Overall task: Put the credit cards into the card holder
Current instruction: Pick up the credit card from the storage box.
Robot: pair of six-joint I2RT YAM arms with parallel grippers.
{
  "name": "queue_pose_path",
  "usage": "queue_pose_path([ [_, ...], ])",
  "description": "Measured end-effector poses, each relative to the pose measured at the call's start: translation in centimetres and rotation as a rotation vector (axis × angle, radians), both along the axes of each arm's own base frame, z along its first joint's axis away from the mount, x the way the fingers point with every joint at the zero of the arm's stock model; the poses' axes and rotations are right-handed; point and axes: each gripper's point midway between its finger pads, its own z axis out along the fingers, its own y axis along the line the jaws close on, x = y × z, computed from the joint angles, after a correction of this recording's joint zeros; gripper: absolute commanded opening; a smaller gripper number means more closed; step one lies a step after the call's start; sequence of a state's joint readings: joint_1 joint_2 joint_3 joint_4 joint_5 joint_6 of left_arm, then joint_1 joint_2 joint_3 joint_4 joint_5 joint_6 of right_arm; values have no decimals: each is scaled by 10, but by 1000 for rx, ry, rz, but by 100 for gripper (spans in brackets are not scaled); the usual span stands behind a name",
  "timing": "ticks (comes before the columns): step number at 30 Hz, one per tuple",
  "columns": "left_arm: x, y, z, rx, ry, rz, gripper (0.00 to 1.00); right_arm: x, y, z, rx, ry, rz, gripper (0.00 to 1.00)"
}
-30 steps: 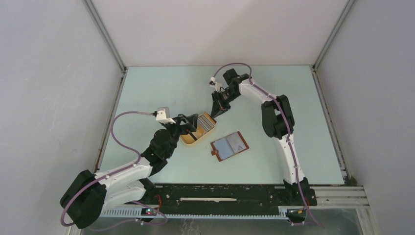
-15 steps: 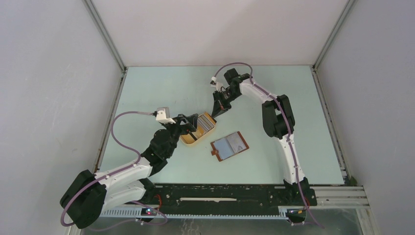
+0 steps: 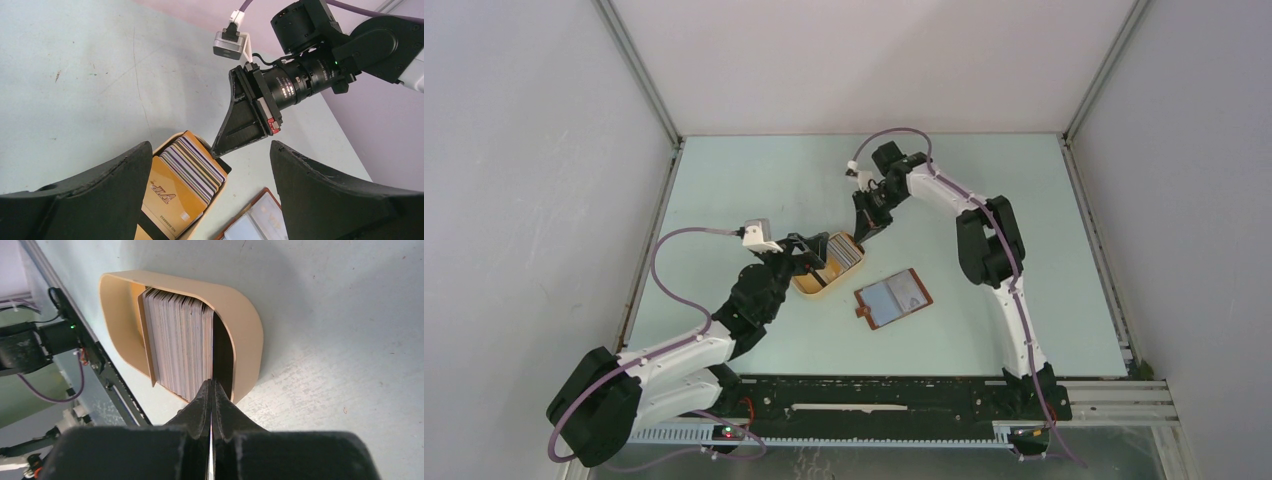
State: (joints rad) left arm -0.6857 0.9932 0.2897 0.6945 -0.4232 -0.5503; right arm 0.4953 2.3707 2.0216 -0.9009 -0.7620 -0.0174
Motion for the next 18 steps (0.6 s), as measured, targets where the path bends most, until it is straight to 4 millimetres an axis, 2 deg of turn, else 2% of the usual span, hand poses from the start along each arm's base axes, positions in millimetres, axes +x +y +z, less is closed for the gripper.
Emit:
queue_pose_path([
  [7, 0, 0, 0, 0, 0, 0, 92, 2, -2, 4, -56, -84, -5, 0],
  [18, 0, 0, 0, 0, 0, 0, 92, 12, -7, 33, -60, -204, -15, 0],
])
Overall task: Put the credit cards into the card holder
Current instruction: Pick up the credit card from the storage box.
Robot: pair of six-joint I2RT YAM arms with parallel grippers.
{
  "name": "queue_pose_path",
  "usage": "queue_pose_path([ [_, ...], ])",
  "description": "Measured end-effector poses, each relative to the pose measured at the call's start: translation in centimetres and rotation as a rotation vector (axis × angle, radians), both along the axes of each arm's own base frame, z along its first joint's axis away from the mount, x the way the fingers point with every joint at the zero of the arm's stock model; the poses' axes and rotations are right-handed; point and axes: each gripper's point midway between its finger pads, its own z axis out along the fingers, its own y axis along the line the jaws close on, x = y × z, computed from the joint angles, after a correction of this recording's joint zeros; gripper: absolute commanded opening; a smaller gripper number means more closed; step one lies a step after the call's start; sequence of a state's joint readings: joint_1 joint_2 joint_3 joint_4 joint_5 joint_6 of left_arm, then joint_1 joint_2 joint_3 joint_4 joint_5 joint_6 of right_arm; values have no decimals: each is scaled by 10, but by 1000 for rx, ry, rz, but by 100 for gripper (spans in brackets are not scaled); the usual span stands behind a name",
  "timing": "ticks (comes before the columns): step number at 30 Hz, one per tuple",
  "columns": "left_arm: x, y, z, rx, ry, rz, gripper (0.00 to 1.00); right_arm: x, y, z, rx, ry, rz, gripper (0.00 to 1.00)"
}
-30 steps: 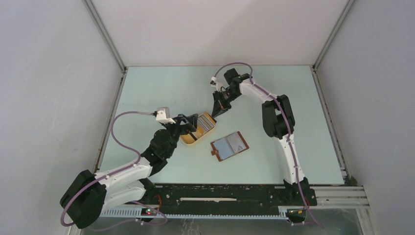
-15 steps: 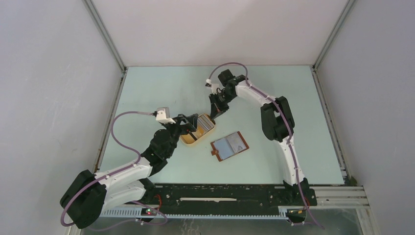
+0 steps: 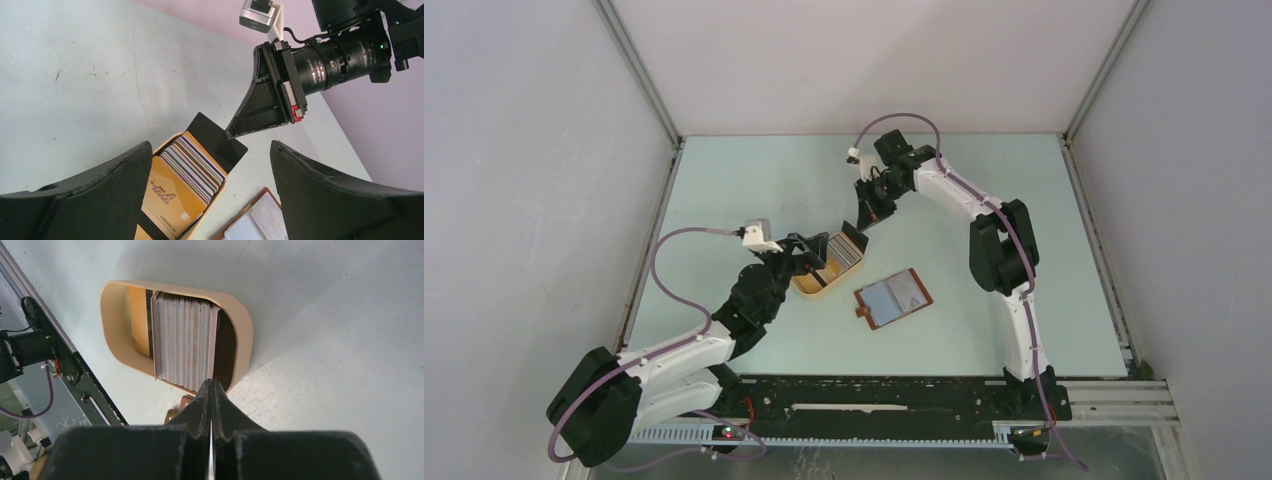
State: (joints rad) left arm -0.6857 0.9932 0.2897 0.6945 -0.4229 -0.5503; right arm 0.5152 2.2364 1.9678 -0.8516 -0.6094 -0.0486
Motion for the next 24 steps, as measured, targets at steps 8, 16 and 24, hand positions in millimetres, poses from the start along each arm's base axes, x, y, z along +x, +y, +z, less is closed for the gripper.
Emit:
queue_pose_path([
  [8, 0, 0, 0, 0, 0, 0, 92, 3, -3, 0, -4, -19, 6, 0],
  [16, 0, 0, 0, 0, 0, 0, 92, 2, -6, 6, 23, -11, 10, 0],
  [24, 0, 0, 0, 0, 0, 0, 92, 4, -11, 12, 69, 18, 8, 0],
])
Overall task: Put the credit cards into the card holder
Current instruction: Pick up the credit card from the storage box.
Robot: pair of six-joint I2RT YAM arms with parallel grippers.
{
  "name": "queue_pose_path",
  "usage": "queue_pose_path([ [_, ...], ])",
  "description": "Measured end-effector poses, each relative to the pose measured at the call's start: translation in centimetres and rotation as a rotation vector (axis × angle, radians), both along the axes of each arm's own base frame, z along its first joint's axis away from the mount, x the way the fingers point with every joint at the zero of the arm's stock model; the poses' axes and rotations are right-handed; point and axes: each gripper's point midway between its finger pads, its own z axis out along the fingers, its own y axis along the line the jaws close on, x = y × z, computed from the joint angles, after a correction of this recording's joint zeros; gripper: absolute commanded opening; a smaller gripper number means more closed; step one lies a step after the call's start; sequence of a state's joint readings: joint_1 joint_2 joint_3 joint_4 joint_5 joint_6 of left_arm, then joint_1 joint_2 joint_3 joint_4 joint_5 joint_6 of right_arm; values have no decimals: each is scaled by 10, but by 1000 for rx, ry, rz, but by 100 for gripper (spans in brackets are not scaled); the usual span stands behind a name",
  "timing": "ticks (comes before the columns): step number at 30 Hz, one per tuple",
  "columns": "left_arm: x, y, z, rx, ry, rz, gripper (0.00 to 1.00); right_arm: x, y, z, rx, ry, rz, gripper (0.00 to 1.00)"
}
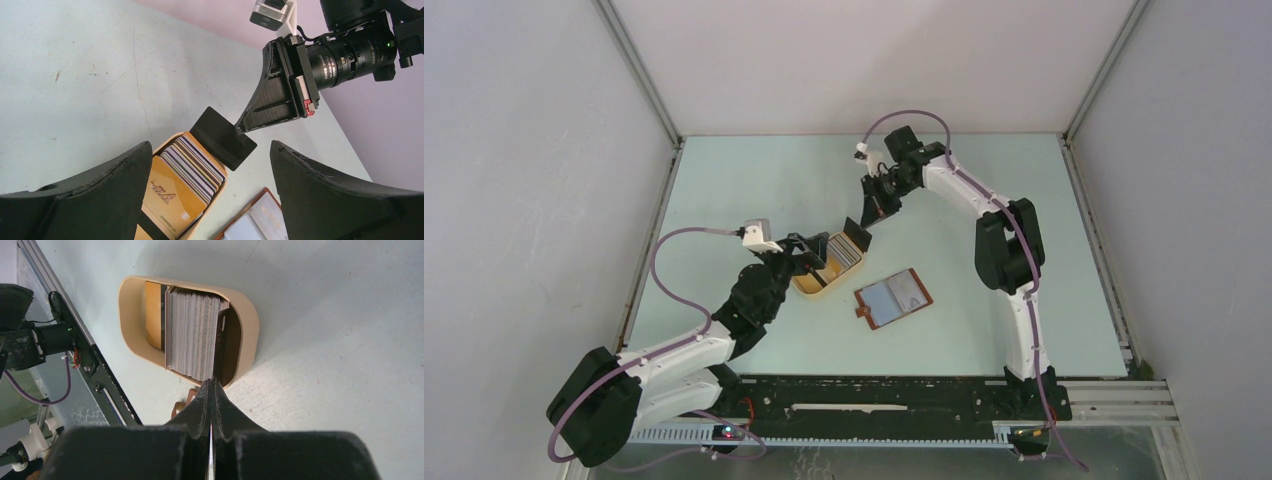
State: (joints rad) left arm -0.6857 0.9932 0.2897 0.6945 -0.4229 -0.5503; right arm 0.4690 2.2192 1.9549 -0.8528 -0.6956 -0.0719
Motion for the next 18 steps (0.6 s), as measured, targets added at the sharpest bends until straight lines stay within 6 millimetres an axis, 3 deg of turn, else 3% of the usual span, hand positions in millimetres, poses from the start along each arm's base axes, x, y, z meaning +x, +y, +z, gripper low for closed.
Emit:
queue_pose_path([
  [18, -1, -1, 1, -3, -3, -5, 95, -3, -10, 11, 77, 58, -5, 0],
])
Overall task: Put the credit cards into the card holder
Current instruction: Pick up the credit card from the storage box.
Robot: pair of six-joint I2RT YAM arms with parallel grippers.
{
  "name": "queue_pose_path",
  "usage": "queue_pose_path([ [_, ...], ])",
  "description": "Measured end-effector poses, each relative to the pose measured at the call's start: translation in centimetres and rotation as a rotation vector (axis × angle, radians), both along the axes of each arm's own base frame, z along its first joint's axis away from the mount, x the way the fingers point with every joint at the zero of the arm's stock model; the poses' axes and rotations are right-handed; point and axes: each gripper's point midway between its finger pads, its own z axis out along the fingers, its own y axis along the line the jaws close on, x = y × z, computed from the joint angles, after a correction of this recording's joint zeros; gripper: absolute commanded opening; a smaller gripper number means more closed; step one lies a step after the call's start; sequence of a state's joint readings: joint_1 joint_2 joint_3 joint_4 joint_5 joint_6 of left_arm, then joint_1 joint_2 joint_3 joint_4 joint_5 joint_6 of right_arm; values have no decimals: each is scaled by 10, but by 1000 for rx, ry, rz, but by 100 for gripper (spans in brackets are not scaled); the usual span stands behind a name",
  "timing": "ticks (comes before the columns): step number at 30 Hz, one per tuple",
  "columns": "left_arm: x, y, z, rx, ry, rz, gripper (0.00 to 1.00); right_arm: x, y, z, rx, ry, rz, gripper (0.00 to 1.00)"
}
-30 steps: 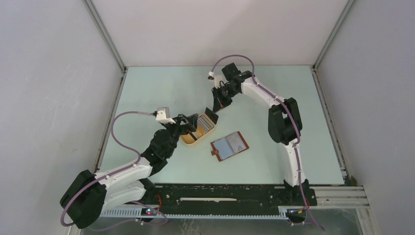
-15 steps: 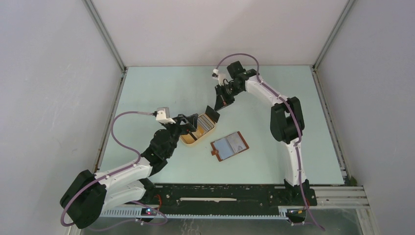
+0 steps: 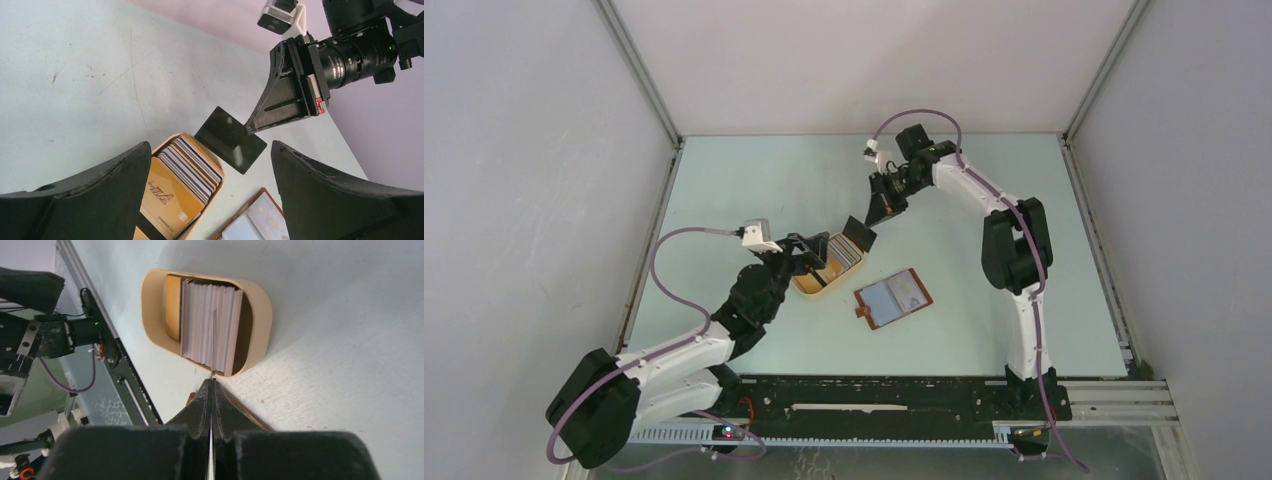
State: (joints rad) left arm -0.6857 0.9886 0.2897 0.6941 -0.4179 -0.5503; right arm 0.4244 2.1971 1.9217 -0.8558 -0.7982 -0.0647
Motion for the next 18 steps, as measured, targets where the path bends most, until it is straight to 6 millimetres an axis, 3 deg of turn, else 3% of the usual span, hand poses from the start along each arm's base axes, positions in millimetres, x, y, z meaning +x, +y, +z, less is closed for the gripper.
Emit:
queue_pose_path([
  [4, -3, 0, 8, -11, -21, -14, 100, -9, -4, 7, 36, 28, 2, 0],
  [13, -29, -8, 24, -60, -91, -144, 100, -42, -33, 29, 138, 86, -19, 0],
  [18, -54, -23, 16, -140, -91, -291, 100, -85, -50, 43, 210, 113, -6, 0],
])
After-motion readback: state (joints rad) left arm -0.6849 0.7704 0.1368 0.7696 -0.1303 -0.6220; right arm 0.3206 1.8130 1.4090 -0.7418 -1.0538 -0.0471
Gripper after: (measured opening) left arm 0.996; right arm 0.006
